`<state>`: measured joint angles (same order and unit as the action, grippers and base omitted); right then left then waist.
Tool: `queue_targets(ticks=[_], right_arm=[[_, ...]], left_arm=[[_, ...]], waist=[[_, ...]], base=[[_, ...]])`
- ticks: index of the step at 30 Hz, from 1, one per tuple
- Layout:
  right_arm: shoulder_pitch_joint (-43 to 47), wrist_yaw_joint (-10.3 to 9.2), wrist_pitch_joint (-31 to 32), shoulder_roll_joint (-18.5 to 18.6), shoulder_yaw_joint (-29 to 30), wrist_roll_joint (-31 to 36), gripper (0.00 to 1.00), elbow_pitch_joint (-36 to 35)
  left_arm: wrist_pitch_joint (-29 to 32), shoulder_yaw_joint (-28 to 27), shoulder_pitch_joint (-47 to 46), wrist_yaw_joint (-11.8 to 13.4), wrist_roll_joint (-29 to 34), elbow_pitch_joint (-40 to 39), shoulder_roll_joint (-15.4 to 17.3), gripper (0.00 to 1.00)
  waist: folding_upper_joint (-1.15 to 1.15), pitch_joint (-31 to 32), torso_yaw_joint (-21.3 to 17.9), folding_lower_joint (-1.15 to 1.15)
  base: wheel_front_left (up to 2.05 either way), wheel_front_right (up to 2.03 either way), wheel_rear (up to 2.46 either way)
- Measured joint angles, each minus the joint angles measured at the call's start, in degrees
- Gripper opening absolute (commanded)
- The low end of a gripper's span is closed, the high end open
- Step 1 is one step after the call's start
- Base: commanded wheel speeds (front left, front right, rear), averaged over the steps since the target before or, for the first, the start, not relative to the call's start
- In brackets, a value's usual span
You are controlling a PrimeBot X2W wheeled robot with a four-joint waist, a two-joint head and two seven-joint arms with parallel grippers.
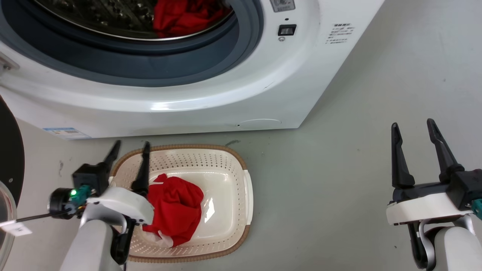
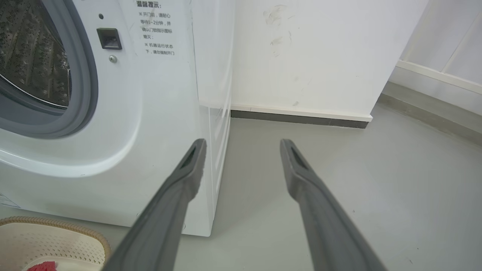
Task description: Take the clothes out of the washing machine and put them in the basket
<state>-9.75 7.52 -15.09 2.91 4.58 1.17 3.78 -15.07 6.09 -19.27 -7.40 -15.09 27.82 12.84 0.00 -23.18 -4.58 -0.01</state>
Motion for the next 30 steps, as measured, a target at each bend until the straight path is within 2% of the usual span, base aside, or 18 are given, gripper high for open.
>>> queue_targets(ticks=[8,12,16,20,23,30], right_arm=[[0.62,0.00,0.01,-0.01,-1.03,-1.46,1.00,0.08],[0.62,-0.01,0.01,-0.01,-1.82,-2.63,1.00,0.13],[0.05,0.00,0.00,0.00,-2.48,-3.82,1.00,-0.25],[-0.99,-0.01,0.01,0.00,-3.41,-5.39,1.00,-0.64],[-1.26,-0.01,0.01,0.01,-4.25,-6.30,1.00,-0.96],[-3.46,-0.01,0.01,0.04,-5.64,-9.23,1.00,-1.18]], left_arm=[[0.00,-3.57,1.95,0.00,3.31,-6.03,0.30,1.00],[0.00,-2.58,-0.07,0.00,3.69,-6.10,3.07,1.00],[0.46,-0.78,-5.80,0.00,2.36,-6.13,6.92,1.00],[5.57,1.87,-13.29,0.00,0.05,-7.66,10.82,1.00],[11.81,4.01,-21.01,0.00,-3.02,-8.15,14.28,1.00],[25.94,11.18,-42.02,-0.08,-8.37,-4.52,22.03,1.00]], waist=[[0.00,1.31,-1.65,0.00],[0.00,0.89,-3.21,0.00],[0.00,-0.92,-4.74,0.01],[0.00,-3.73,-6.55,0.01],[0.00,-6.39,-7.91,0.01],[0.00,-13.83,-11.13,0.02]], base=[[0.00,0.00,0.00],[0.00,0.00,0.00],[0.00,0.00,0.00],[0.00,0.00,0.00],[0.00,0.00,0.00],[0.00,0.00,0.00]])
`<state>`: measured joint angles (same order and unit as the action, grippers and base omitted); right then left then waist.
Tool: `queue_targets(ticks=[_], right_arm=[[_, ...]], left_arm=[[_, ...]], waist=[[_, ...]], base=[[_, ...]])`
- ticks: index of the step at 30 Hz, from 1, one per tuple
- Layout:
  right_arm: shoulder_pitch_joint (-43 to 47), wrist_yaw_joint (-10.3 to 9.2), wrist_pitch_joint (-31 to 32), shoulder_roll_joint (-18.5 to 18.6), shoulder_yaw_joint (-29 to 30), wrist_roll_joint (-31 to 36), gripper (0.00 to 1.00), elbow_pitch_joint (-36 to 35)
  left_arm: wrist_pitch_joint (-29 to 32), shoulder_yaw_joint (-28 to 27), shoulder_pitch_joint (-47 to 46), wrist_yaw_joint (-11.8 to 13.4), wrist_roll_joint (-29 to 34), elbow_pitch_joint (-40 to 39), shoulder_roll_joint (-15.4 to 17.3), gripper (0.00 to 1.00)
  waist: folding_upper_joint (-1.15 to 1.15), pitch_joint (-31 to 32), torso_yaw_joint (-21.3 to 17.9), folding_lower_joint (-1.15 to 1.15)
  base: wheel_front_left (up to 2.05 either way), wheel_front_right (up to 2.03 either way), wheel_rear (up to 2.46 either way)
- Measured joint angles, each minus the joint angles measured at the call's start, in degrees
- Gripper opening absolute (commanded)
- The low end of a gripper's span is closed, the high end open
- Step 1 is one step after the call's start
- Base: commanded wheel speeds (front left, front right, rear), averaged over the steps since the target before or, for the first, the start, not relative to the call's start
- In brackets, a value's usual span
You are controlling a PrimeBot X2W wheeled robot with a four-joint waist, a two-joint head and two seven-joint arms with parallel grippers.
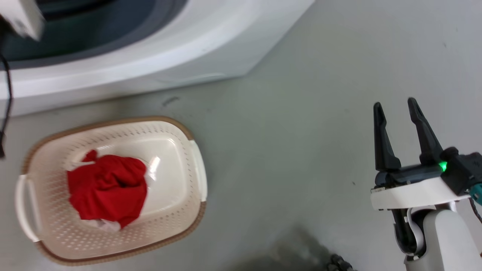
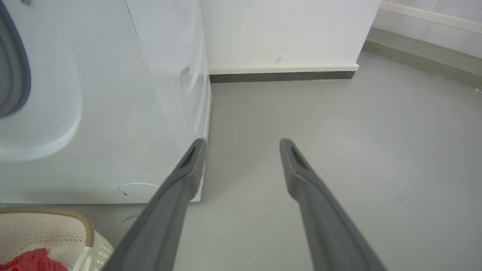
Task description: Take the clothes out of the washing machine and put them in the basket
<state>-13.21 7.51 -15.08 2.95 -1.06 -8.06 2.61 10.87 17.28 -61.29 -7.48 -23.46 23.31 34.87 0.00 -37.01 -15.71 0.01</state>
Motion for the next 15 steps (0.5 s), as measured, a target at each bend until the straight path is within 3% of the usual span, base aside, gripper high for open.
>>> queue_targets(ticks=[8,15], right_arm=[[-1.84,0.00,0.00,0.03,-2.52,-3.43,1.00,-1.08],[-2.02,0.00,0.00,0.02,-4.52,-6.47,1.00,-1.41]], left_arm=[[16.37,7.99,-20.98,-0.01,-2.94,9.75,4.12,1.00],[27.03,11.10,-32.04,-0.01,-4.42,18.09,3.85,1.00]], waist=[[0.00,-7.60,-5.04,0.00],[0.00,-12.87,-8.95,0.00]], base=[[0.00,0.00,0.00],[0.00,0.00,0.00]])
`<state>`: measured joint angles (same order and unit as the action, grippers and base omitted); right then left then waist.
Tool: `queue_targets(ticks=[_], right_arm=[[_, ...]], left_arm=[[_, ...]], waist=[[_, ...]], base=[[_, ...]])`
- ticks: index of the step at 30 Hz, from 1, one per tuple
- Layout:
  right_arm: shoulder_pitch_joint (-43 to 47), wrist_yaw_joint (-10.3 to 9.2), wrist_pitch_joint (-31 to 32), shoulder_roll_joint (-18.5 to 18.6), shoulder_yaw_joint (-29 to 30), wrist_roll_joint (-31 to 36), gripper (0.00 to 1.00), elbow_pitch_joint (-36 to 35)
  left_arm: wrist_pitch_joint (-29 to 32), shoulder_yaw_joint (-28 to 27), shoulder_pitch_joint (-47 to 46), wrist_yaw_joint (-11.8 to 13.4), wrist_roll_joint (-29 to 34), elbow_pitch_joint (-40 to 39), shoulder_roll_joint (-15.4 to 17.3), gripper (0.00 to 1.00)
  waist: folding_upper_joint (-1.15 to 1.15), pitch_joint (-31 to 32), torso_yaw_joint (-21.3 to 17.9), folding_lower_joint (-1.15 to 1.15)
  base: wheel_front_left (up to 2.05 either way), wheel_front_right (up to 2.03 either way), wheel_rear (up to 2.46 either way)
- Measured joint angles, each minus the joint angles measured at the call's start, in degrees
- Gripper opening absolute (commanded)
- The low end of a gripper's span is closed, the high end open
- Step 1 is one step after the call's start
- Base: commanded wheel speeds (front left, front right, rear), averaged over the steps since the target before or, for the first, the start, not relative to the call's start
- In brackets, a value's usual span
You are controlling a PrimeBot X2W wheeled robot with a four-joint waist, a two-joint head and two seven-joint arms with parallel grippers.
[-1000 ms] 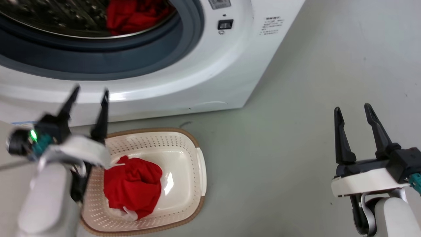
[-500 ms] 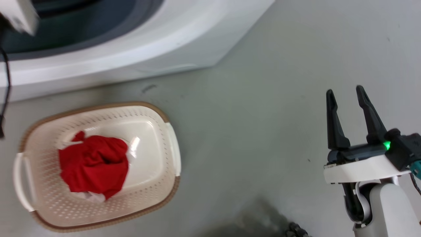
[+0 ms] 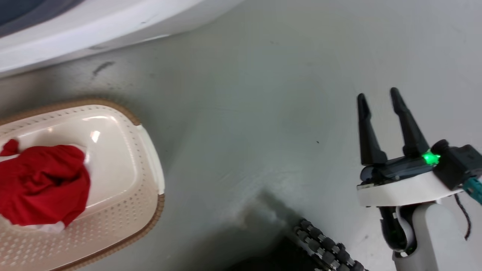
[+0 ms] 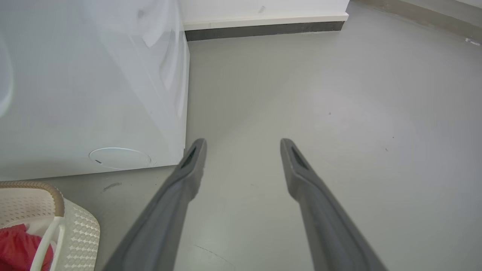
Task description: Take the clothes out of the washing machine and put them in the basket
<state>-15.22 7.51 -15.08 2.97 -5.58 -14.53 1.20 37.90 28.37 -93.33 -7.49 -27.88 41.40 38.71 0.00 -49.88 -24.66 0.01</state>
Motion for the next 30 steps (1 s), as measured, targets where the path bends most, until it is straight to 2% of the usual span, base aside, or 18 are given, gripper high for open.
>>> queue_targets(ticks=[7,17,18,20,24,30], right_arm=[[0.24,0.00,0.00,-0.03,-1.43,-0.77,1.00,-0.13],[1.33,0.01,0.00,-0.05,-2.78,-1.67,1.00,-1.10],[1.44,0.01,0.00,-0.05,-2.93,-1.66,1.00,-1.15],[1.46,0.01,0.00,-0.05,-3.02,-1.68,1.00,-1.33],[1.44,0.00,0.00,-0.04,-2.99,-1.89,1.00,-1.42],[0.35,0.01,-0.01,-0.05,-3.49,-1.72,1.00,-1.37]], left_arm=[[4.35,2.63,-3.81,0.10,1.86,6.46,0.12,1.00],[1.40,4.14,-6.53,0.09,2.50,10.73,-1.37,1.00],[1.42,4.46,-6.75,0.09,2.52,11.09,-1.49,0.75],[1.51,4.93,-7.16,-0.02,2.55,11.78,-1.77,0.00],[0.69,5.66,-8.17,-0.07,2.36,12.38,-1.92,0.00],[-3.82,6.57,-7.89,0.01,1.89,13.11,0.57,0.00]], waist=[[0.00,-2.92,-2.02,0.00],[0.00,-4.21,-1.61,-0.01],[0.00,-4.25,-1.58,-0.01],[0.00,-4.33,-1.51,-0.01],[0.00,-4.28,-1.43,-0.02],[0.00,-3.54,-1.54,0.00]], base=[[0.00,0.00,0.00],[0.00,0.00,0.00],[0.00,0.00,0.00],[0.00,0.00,0.00],[0.00,0.00,0.00],[0.00,0.00,0.00]])
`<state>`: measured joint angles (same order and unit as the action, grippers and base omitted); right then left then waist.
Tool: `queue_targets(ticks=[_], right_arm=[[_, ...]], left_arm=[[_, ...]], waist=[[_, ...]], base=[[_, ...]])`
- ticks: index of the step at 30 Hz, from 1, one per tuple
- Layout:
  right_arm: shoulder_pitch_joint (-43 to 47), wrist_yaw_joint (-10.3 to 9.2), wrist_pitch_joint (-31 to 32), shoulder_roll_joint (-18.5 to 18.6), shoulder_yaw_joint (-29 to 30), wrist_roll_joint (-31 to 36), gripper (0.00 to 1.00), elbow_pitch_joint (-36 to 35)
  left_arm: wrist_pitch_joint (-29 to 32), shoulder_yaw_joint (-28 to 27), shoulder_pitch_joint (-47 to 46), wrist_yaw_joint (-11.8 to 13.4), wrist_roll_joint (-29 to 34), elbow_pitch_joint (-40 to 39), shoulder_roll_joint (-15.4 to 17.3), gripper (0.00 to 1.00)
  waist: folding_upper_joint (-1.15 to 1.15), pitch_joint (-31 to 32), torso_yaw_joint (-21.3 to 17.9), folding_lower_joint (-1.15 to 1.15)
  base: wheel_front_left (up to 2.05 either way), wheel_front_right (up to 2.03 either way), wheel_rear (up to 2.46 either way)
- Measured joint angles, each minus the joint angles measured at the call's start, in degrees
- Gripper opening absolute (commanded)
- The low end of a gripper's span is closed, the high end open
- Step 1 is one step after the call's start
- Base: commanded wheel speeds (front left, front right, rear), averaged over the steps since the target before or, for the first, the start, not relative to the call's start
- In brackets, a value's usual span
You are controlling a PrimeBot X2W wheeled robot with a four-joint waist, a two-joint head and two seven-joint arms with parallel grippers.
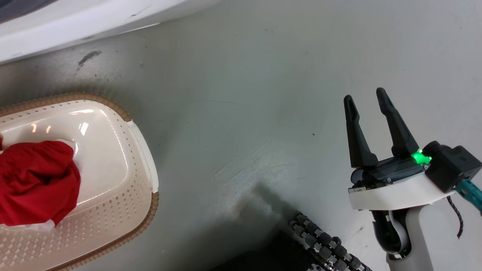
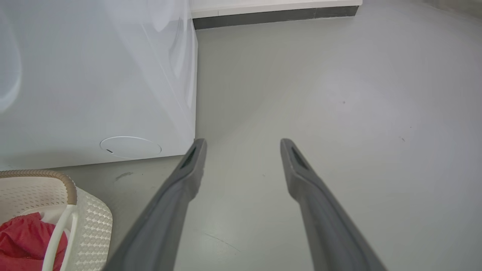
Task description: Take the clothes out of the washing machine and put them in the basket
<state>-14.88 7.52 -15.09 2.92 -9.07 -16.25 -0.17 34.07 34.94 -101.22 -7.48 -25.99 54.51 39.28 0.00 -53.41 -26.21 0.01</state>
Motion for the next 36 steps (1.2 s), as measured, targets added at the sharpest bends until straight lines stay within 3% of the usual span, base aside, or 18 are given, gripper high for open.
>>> queue_targets(ticks=[10,21,31,36], right_arm=[[-0.70,-0.01,0.00,-0.02,3.90,3.50,1.00,0.41],[1.38,-0.01,0.01,-0.05,6.57,8.38,1.00,0.93],[3.64,-0.01,0.01,-0.05,7.03,11.21,1.00,2.36],[5.29,-0.01,0.01,-0.10,7.88,11.45,1.00,3.26]], left_arm=[[-19.57,-0.18,6.54,0.00,-3.22,-0.18,-2.63,0.00],[-41.47,-0.55,21.97,-0.01,-8.57,1.27,-5.34,0.00],[-48.89,-1.27,34.44,0.58,-10.05,-0.24,-8.70,0.00],[-49.05,-7.38,42.90,4.09,-9.28,-10.76,-9.44,0.00]], waist=[[0.00,4.98,3.10,0.00],[0.00,14.76,8.19,-0.01],[0.00,24.55,12.29,-0.01],[0.00,29.36,13.84,-0.02]], base=[[0.00,0.00,0.00],[0.00,0.00,0.00],[0.00,0.00,0.00],[0.00,0.00,0.00]])
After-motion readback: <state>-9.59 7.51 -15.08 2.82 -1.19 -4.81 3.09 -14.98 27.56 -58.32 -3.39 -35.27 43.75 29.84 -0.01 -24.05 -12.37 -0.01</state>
